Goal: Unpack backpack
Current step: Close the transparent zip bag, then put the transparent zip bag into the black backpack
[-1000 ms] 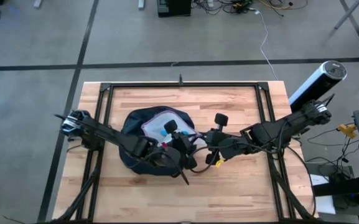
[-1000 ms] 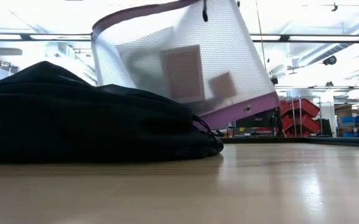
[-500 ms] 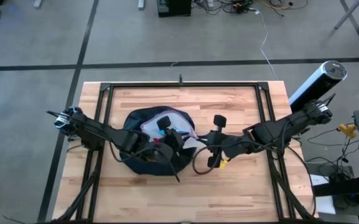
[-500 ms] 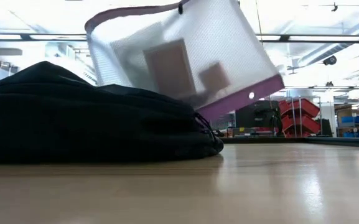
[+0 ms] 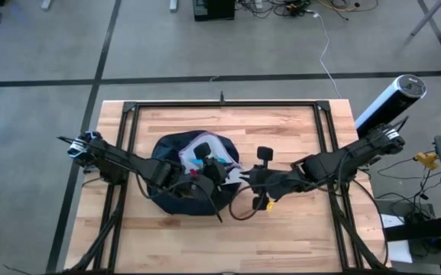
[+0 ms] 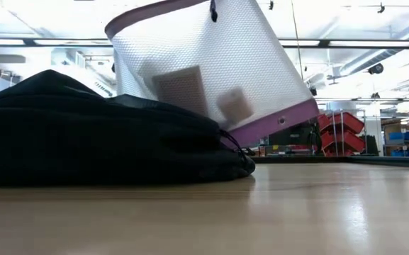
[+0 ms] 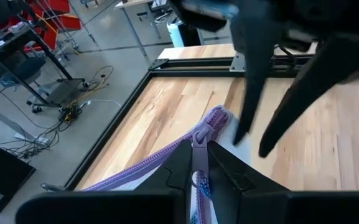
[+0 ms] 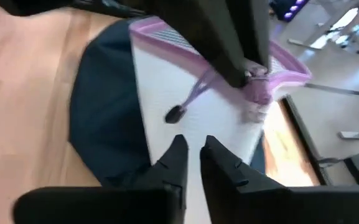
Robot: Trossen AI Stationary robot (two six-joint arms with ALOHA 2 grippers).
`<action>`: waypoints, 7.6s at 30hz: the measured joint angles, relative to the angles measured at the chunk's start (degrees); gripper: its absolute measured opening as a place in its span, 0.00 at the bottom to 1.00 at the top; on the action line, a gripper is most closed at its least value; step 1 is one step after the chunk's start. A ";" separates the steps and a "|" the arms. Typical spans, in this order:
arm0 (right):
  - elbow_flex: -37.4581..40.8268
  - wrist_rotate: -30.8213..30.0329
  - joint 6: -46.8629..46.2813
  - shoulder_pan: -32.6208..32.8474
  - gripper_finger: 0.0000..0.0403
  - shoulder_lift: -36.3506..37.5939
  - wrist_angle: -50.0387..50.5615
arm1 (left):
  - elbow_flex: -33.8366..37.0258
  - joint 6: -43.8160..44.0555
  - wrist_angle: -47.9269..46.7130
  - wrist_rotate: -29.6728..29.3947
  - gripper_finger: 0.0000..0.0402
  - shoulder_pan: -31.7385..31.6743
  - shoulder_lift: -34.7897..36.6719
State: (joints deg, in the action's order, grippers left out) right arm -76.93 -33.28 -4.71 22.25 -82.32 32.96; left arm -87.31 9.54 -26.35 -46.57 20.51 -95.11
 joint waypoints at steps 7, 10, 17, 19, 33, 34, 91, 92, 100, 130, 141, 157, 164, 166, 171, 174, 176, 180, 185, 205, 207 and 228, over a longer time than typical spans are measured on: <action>-1.81 -2.64 1.39 -0.29 0.40 0.50 -0.16 | 0.00 0.01 -0.07 -0.04 0.06 -0.07 0.00; -1.84 -4.54 3.32 -0.91 0.45 0.25 -0.78 | 0.00 0.00 -0.07 0.23 0.06 -0.07 0.00; -1.82 -1.12 4.74 -3.54 0.40 -1.74 -1.17 | 0.01 -0.25 0.05 0.72 0.06 -0.09 0.00; -1.81 -1.17 5.37 -3.65 0.35 -2.67 -2.65 | 0.00 -0.27 0.05 0.72 0.06 -0.09 0.00; -2.47 0.28 8.28 -3.66 0.01 -2.67 -3.32 | 0.01 0.44 -1.41 0.79 0.06 -0.15 0.00; -2.47 0.33 7.95 -3.66 0.01 -2.67 -3.08 | 0.02 0.18 -1.62 0.90 0.06 -0.15 -0.02; -2.16 -4.80 12.78 -2.53 0.00 7.13 -9.40 | 23.30 0.31 -4.73 11.78 0.06 -22.60 21.11; -2.16 -2.67 12.85 -3.09 0.00 6.22 -9.85 | 23.32 -0.72 -4.01 14.48 0.06 -23.59 21.03; -0.84 11.37 6.67 -4.07 0.00 -4.35 -6.61 | 25.91 1.37 -7.29 35.50 0.10 -24.09 19.85; -0.74 7.63 18.85 -14.73 0.00 17.46 5.17 | 52.73 39.46 14.56 41.93 0.57 -14.45 10.76; -0.59 9.73 17.35 -14.67 0.00 26.46 7.46 | 45.78 31.44 3.61 44.39 0.13 -11.79 5.97; -0.59 9.72 18.33 -14.79 0.00 25.73 7.44 | 10.73 13.53 -37.73 28.66 0.08 -9.00 8.68; -0.59 9.71 18.43 -14.80 0.00 25.09 7.45 | 8.66 11.84 -23.46 27.58 0.14 -4.86 7.69; -0.59 9.71 19.09 -14.78 0.00 25.11 7.48 | 8.70 14.15 -23.81 27.35 0.14 -3.11 7.00; -0.59 9.73 20.32 -14.80 0.00 25.22 6.65 | 10.25 20.68 -29.82 24.34 0.12 2.14 3.39; -0.61 9.73 20.80 -14.78 0.00 24.85 6.18 | 11.82 21.64 -31.25 23.72 0.14 4.17 0.82; -0.61 9.73 20.79 -14.78 0.00 24.09 5.60 | 12.22 22.42 -31.69 23.72 0.18 4.48 -0.23; -0.61 10.00 20.56 -14.78 0.00 22.80 5.73 | 9.69 24.80 -31.57 24.55 0.31 4.46 0.39; -0.61 10.37 20.52 -14.78 0.00 21.67 5.76 | 3.70 31.31 -33.91 40.55 0.49 3.41 2.97; -0.70 10.72 18.52 -14.78 0.00 22.53 12.77 | 12.70 44.22 -34.75 40.88 0.44 -4.98 3.04; -0.70 10.73 17.95 -14.78 0.00 22.55 13.92 | 15.17 44.05 -32.89 47.40 0.43 -5.35 1.46; -0.40 8.11 17.79 -14.78 0.00 23.98 15.94 | 26.51 56.37 -40.42 25.22 0.39 -9.06 3.23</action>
State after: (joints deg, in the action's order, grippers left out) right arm -77.33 -25.17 13.08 7.46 -58.35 48.90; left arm -60.79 65.92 -66.78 -21.34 11.45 -91.88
